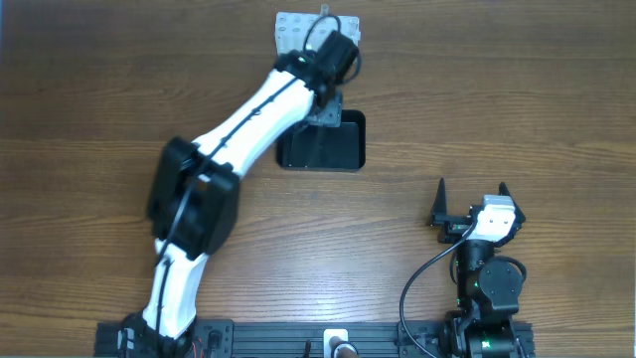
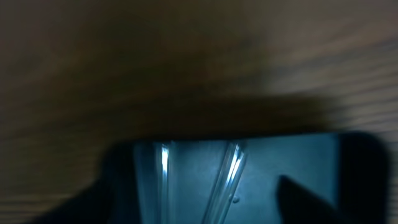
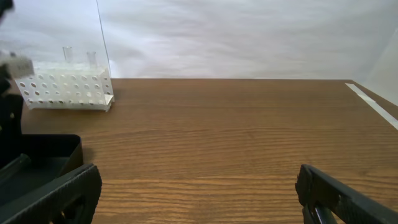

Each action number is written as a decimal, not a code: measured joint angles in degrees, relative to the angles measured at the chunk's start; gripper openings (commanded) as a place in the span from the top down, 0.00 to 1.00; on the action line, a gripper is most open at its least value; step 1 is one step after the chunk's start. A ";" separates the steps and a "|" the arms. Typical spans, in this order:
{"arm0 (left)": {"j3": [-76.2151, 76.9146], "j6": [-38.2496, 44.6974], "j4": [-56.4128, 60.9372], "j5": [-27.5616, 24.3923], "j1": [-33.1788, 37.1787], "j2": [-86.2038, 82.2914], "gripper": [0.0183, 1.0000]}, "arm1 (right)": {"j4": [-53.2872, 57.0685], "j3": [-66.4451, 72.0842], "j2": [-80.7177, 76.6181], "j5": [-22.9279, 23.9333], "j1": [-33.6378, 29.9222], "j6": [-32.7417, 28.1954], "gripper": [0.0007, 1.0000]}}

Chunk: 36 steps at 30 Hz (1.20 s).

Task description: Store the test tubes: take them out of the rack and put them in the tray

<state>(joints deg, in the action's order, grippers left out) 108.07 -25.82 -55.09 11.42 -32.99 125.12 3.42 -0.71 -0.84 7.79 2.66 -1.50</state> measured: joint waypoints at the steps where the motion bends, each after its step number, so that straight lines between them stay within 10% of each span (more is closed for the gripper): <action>1: -0.07 -0.09 0.85 0.22 0.35 -1.68 0.00 | 0.00 0.00 0.00 0.00 0.00 -0.04 0.01; 16: -18.49 18.01 32.68 5.03 11.72 -41.07 0.00 | 0.00 0.00 0.00 0.02 0.00 -0.04 0.01; 36: -89.99 26.08 64.65 -11.78 32.87 -96.70 0.00 | 0.00 0.00 0.00 -0.02 -0.02 -0.04 0.01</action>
<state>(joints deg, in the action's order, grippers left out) 18.09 0.25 9.56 -0.36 -0.12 28.42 3.42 -0.71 -0.84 7.77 2.63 -1.54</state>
